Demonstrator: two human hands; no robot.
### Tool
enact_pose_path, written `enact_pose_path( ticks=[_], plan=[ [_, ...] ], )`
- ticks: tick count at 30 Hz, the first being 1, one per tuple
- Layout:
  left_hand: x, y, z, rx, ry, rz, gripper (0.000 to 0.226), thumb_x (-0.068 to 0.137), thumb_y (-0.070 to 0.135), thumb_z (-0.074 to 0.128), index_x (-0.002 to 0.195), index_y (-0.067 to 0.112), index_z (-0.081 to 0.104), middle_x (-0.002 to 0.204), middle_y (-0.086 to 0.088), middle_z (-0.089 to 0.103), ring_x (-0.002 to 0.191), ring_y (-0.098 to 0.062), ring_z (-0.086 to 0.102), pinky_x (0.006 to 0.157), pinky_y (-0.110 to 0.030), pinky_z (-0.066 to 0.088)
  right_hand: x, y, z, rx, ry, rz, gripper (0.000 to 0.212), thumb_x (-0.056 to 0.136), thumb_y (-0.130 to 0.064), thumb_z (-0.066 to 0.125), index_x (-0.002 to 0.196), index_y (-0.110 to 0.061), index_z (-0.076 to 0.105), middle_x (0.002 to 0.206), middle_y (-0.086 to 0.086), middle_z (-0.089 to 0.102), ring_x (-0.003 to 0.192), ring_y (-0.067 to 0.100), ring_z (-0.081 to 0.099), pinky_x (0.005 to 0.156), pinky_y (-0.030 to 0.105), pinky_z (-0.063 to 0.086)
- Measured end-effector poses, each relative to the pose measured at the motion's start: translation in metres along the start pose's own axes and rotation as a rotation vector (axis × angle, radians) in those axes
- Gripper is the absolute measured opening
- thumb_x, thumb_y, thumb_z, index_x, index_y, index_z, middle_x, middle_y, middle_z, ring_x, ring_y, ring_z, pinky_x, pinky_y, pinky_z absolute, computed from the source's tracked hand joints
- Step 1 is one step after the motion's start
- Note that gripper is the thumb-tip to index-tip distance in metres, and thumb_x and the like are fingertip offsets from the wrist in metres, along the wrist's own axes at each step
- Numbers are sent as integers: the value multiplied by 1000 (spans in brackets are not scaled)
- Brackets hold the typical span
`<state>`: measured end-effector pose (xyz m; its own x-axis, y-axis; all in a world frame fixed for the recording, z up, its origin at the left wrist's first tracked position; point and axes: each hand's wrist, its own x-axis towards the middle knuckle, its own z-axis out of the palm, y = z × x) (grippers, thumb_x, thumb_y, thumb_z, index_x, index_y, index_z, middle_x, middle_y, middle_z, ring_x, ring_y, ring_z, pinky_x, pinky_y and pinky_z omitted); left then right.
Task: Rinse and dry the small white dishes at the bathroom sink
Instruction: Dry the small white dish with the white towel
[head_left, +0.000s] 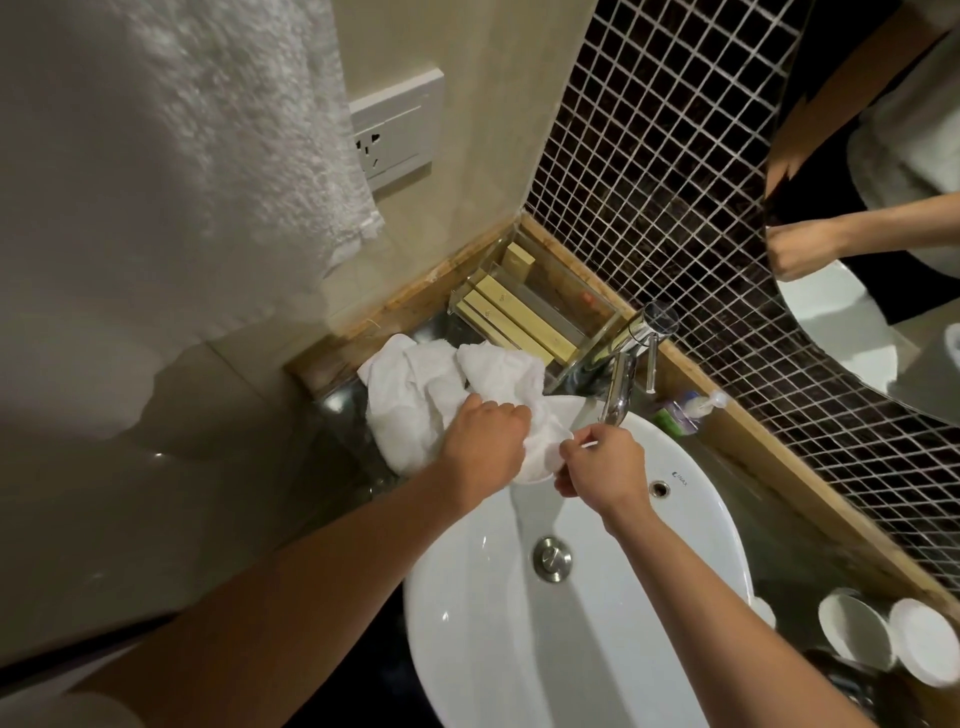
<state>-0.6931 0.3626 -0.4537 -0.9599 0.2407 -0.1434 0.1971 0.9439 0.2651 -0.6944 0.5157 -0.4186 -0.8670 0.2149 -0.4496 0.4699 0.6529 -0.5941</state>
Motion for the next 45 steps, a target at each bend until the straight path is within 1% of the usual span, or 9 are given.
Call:
enact_pose_path(
  ticks=[5,10,17,27,29,33,35,41,45],
  plan=[
    [-1,29,-7,-488,21,-202,22,92,31,59,108,21,69,105,1,73,98,-21,64,95,-37,41,6,0,-6,79,42,26,15,88,-2,56,83,1,70,56,11,74,49,25,74,65,47,67],
    [0,33,-4,-544,70,-275,21,90,32,62,105,21,72,104,2,74,96,-21,65,94,-37,39,5,-2,-7,137,21,15,13,84,3,58,81,3,71,55,11,73,48,25,73,61,45,67],
    [5,37,-2,-428,178,-186,21,88,33,63,103,23,73,98,4,76,89,-16,65,91,-36,37,2,2,-6,124,23,20,9,85,1,61,82,-2,68,57,10,74,50,26,74,59,44,66],
    [17,10,-9,223,126,155,27,87,22,62,113,19,56,106,-3,65,97,-22,60,93,-38,35,1,3,-5,126,29,44,5,84,-2,63,84,1,67,53,9,72,46,25,73,53,38,64],
    [16,-2,-12,241,115,132,27,87,20,61,113,19,55,107,-4,65,98,-23,59,96,-39,35,1,1,-3,140,37,48,6,84,-3,64,85,1,68,56,11,73,46,24,73,49,33,63],
    [15,-13,-19,34,116,60,21,93,30,55,112,24,61,108,-1,68,100,-20,57,95,-37,37,2,-7,1,170,39,58,8,85,-3,63,81,0,69,54,8,72,49,26,74,61,41,66],
    [10,-9,-16,-10,111,77,21,93,32,54,110,25,63,106,1,69,99,-19,57,94,-36,37,2,-11,2,171,36,63,9,86,-2,63,83,3,69,59,13,74,47,24,73,56,38,65],
    [14,-15,-15,295,76,217,33,86,23,65,117,20,54,110,-5,64,103,-25,55,96,-40,35,3,-11,2,100,60,44,11,87,-2,63,81,7,68,55,15,72,41,20,69,47,32,60],
    [19,-36,-23,340,135,99,43,83,22,68,122,20,50,113,-8,62,106,-28,55,97,-43,36,1,-12,2,131,70,50,12,88,-3,63,78,1,69,57,14,73,43,22,71,48,31,60]
  ],
)
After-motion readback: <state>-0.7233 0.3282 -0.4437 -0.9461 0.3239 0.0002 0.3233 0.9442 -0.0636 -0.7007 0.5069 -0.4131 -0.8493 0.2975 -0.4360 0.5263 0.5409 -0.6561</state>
